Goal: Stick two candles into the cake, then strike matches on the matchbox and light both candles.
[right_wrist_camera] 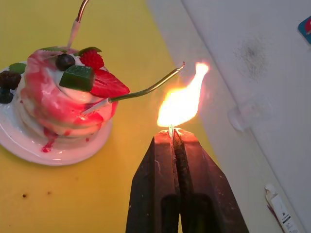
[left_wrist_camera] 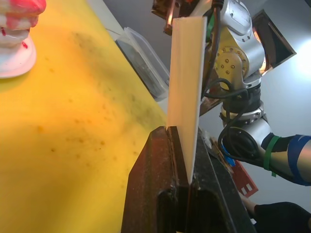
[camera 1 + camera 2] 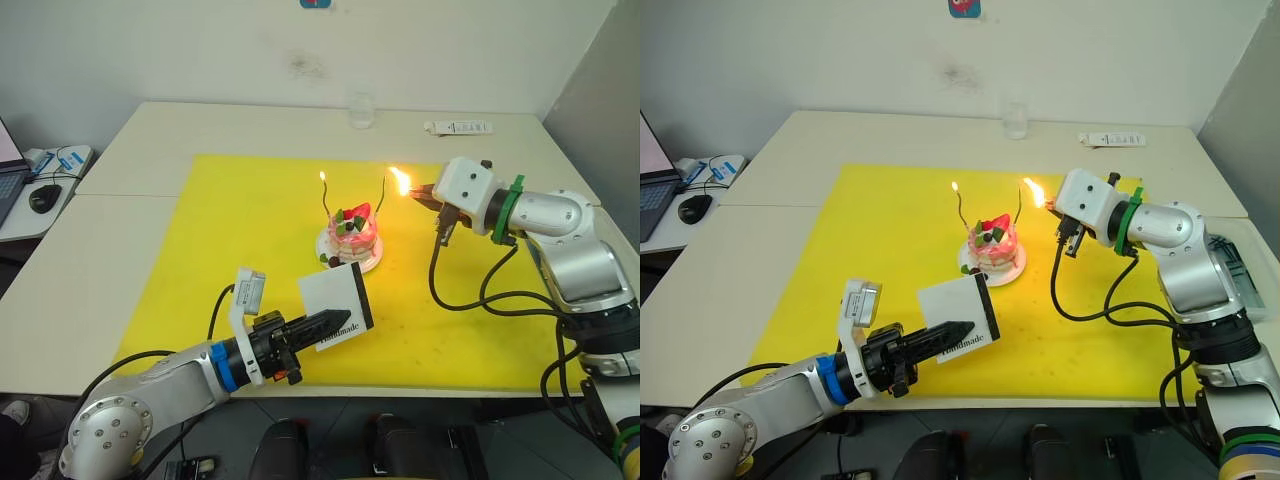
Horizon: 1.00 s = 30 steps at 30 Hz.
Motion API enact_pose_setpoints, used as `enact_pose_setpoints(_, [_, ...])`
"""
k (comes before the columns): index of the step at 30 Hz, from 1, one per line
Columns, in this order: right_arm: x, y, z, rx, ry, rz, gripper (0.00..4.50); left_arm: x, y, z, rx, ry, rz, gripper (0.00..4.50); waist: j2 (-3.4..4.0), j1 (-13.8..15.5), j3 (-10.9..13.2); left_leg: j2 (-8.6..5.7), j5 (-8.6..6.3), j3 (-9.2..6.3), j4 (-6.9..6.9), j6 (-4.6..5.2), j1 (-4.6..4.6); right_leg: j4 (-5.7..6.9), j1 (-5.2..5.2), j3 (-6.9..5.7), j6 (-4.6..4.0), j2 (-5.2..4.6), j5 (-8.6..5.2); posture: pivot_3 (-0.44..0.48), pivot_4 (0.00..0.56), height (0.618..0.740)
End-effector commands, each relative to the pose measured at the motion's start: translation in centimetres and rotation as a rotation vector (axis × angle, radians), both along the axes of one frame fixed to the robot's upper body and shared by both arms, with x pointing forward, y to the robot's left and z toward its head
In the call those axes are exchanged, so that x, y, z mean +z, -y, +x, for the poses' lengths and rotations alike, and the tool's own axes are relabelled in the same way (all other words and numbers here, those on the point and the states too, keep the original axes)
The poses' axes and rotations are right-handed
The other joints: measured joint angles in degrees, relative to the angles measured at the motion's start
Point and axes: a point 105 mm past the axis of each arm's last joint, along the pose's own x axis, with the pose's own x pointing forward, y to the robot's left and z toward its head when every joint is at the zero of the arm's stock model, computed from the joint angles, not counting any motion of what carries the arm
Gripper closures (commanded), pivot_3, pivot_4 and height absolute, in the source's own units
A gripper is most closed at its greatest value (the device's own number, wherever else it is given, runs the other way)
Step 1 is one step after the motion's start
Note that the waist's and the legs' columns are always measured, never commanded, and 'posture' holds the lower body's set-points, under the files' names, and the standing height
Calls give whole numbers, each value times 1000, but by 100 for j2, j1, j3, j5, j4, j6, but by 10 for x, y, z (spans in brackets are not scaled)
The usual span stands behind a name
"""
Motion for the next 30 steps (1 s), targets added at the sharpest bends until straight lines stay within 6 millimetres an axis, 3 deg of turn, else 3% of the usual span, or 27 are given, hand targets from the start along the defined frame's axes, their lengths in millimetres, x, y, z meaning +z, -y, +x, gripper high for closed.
enact_pose_setpoints(1, [20, -4, 4, -1, 83, 14, 4492, 9, 4, -4, -21, 43, -17, 4500, 1, -1, 1, 0, 0, 1, 0, 0, 0, 0, -1, 2, 0, 0, 0, 0, 150, 740])
enact_pose_setpoints(14, [30, -19, 11, 41, 135, 10, 4492, 9, 6, -3, -25, 46, -22, 4500, 1, -4, 1, 0, 0, 3, 0, 0, -4, 1, -5, 1, 15, 6, 9, 0, 150, 740])
enact_pose_setpoints(30, [34, -22, 12, 52, 155, 3, 4492, 10, 6, 0, -27, 54, -19, 4500, 1, -3, 1, 0, 0, 3, -1, 0, -4, 2, -5, 1, 16, 5, 9, 0, 150, 740])
